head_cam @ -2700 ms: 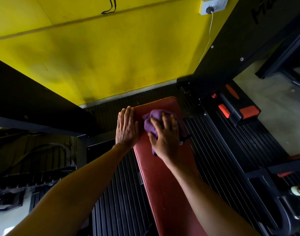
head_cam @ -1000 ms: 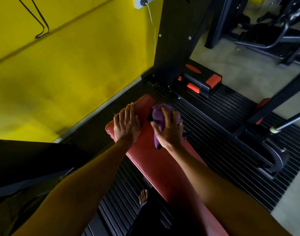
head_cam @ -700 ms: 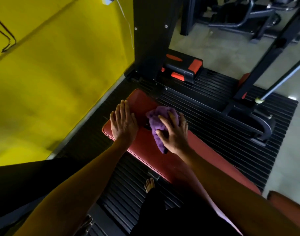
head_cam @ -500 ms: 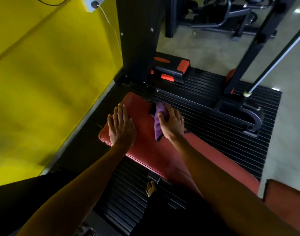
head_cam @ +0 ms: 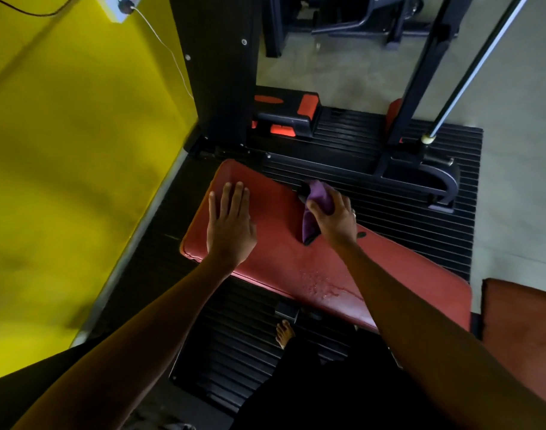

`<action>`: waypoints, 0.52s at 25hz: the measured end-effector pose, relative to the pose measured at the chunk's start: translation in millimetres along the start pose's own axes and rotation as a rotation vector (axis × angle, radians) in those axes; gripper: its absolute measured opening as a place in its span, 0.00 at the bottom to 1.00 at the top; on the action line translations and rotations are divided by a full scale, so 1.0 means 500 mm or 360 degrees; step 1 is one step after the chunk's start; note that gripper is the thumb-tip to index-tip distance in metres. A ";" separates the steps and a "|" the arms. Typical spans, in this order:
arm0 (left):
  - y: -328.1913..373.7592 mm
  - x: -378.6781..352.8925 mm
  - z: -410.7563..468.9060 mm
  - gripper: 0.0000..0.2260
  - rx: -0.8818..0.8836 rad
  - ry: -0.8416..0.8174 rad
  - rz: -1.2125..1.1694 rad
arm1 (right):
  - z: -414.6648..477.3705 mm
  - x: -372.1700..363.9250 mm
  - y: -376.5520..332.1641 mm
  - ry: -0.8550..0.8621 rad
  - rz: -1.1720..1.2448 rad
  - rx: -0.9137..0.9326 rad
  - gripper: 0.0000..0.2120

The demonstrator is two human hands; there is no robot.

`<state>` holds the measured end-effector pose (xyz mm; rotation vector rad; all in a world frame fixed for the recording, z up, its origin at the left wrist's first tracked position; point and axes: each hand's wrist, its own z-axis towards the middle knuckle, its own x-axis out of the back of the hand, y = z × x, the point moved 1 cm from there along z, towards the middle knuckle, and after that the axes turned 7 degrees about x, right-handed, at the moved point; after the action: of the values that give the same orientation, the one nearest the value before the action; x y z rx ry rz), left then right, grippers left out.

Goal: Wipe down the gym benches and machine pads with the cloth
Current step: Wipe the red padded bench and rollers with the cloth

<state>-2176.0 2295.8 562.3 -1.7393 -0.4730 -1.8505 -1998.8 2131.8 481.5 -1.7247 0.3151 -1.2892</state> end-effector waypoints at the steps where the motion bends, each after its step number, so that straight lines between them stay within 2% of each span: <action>1: 0.002 0.001 0.008 0.30 -0.0072 0.0007 -0.0008 | 0.002 -0.010 -0.030 0.0048 0.0041 -0.0024 0.37; 4: 0.008 -0.005 0.039 0.30 -0.0276 -0.0015 -0.0038 | -0.055 -0.044 -0.074 0.0039 0.0002 0.0212 0.37; 8: 0.016 -0.020 0.048 0.29 -0.0401 -0.0005 0.0033 | -0.155 0.000 0.027 -0.0128 -0.0177 0.0443 0.37; 10: 0.017 -0.022 0.048 0.30 -0.0420 0.0002 0.0089 | -0.152 0.025 0.082 -0.0033 -0.0201 0.0300 0.38; 13: 0.020 -0.018 0.050 0.31 -0.0427 0.0002 0.0124 | -0.104 0.014 0.066 0.0245 0.0046 -0.0179 0.39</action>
<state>-2149.9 2304.5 554.9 -1.8991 -0.1575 -1.9297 -2030.3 2082.6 460.5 -1.7104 0.5087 -1.4093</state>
